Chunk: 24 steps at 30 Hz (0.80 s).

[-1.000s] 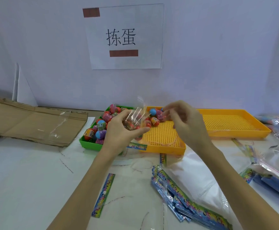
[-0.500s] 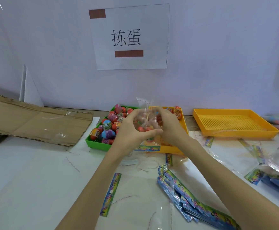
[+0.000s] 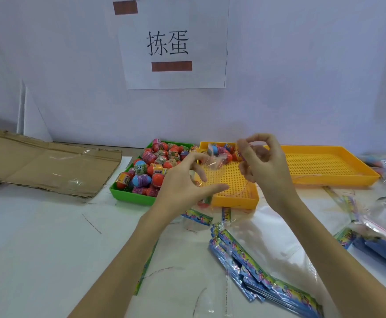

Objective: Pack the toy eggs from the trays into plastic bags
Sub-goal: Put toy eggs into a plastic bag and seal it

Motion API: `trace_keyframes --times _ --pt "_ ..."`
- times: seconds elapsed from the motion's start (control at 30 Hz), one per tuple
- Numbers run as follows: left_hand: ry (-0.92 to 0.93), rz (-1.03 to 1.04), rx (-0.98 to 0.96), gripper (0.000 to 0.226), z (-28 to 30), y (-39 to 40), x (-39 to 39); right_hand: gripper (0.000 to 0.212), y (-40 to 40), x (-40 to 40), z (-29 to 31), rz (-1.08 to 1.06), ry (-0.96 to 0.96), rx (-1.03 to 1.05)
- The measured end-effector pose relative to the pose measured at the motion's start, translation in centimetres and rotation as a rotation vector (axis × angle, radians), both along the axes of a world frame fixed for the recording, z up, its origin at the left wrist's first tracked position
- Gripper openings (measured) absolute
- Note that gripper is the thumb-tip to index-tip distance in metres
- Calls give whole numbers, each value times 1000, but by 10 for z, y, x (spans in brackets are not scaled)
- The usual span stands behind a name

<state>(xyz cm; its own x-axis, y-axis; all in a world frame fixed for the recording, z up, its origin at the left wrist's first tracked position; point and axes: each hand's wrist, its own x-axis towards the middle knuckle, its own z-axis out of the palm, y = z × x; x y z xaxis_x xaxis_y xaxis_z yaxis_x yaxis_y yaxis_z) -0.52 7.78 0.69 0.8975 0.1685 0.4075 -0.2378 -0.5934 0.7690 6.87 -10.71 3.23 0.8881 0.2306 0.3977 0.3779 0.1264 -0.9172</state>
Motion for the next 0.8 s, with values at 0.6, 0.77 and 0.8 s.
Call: trace_keyframes --times 0.6,0.77,0.8 --pt "-218 11 38 59 -1 -5 0 28 6 -18 11 -49 -324 -289" --pt "-271 -11 95 65 1 -7 -1 25 3 -15 9 -140 -283 -269" --pt "-278 -6 105 68 1 -7 -2 27 3 -15 9 -143 -309 -295"
